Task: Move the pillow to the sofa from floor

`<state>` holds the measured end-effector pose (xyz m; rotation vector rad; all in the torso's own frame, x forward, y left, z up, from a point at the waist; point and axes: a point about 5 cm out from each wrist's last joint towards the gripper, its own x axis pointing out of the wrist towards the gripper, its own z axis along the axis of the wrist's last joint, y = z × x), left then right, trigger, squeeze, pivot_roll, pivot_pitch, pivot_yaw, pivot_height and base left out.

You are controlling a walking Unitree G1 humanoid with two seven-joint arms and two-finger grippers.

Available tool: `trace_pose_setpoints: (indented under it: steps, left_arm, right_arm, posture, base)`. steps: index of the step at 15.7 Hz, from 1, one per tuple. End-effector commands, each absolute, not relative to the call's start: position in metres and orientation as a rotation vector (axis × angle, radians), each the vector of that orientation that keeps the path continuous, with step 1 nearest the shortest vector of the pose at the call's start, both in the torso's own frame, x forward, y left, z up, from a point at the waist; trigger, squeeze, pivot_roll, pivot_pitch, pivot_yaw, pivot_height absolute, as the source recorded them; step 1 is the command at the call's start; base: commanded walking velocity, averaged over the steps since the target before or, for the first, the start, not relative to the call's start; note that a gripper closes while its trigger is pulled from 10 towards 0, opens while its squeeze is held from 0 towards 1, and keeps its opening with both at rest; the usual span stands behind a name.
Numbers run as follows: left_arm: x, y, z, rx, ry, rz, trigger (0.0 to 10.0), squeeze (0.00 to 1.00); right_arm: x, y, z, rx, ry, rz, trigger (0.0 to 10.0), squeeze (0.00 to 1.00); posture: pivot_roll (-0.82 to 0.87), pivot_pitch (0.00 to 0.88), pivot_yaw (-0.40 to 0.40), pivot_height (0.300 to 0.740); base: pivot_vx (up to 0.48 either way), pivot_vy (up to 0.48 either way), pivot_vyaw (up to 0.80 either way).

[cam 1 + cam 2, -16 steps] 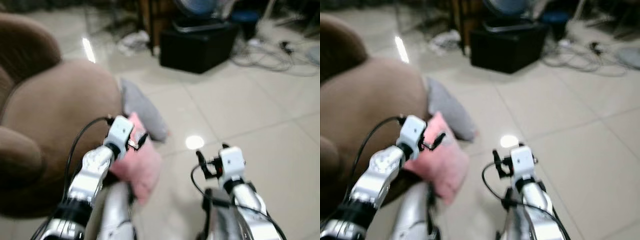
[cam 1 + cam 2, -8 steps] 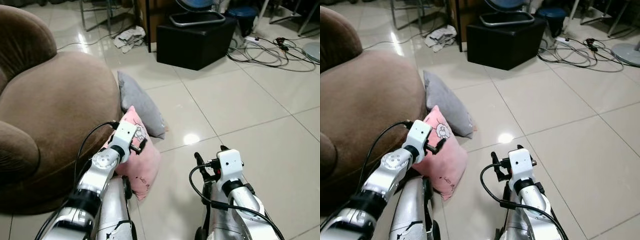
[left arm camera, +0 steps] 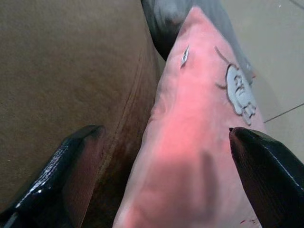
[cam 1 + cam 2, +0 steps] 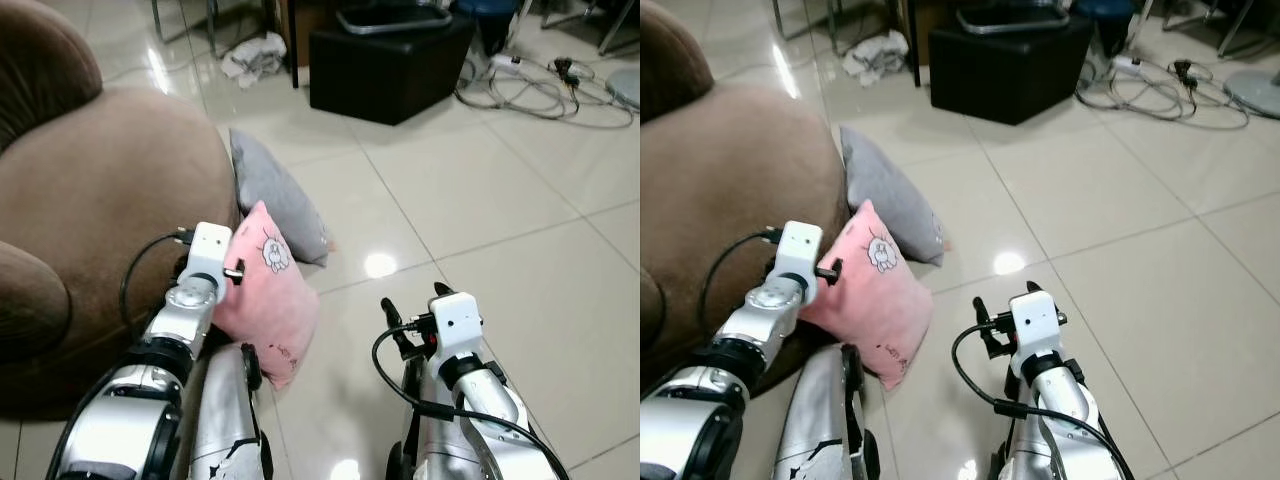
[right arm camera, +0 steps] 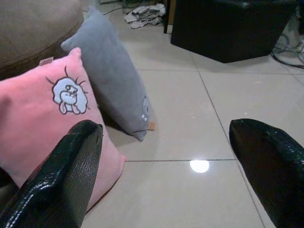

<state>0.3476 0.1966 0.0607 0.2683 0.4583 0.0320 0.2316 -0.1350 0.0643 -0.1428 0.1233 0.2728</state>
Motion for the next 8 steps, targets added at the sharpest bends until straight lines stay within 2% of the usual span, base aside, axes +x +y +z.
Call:
trace_pose_setpoints:
  steps: [1,3,4,6,8]
  left_arm:
    - [0.348,0.2,0.06,0.276,0.461,0.038,10.0,0.0]
    - [0.352,0.205,0.067,0.272,0.43,0.03,10.0,0.0]
    - [0.354,0.208,0.07,0.276,0.418,0.027,10.0,1.0]
    - [0.356,0.211,0.075,0.237,0.399,0.031,10.0,1.0]
    - [0.359,0.209,0.078,0.292,0.385,-0.011,10.0,1.0]
  right_arm:
    - [0.228,-0.134,0.063,-0.152,0.14,0.285,10.0,0.0]
    - [0.226,-0.13,0.066,-0.149,0.129,0.313,10.0,0.0]
    - [0.224,-0.126,0.069,-0.144,0.126,0.347,10.0,0.0]
    - [0.22,-0.122,0.074,-0.137,0.114,0.397,10.0,0.0]
    - [0.218,-0.12,0.079,-0.15,0.103,0.43,10.0,0.0]
  posture:
    - [-0.02,0.188,0.006,0.456]
    - [-0.02,0.22,-0.014,0.456]
    - [-0.02,0.235,-0.02,0.456]
    - [-0.04,0.265,-0.018,0.456]
    - [-0.05,0.282,-0.014,0.456]
  base:
    - [0.0,0.0,0.0]
    - [0.0,0.0,0.0]
    - [0.0,0.0,0.0]
    - [0.0,0.0,0.0]
    - [0.0,0.0,0.0]
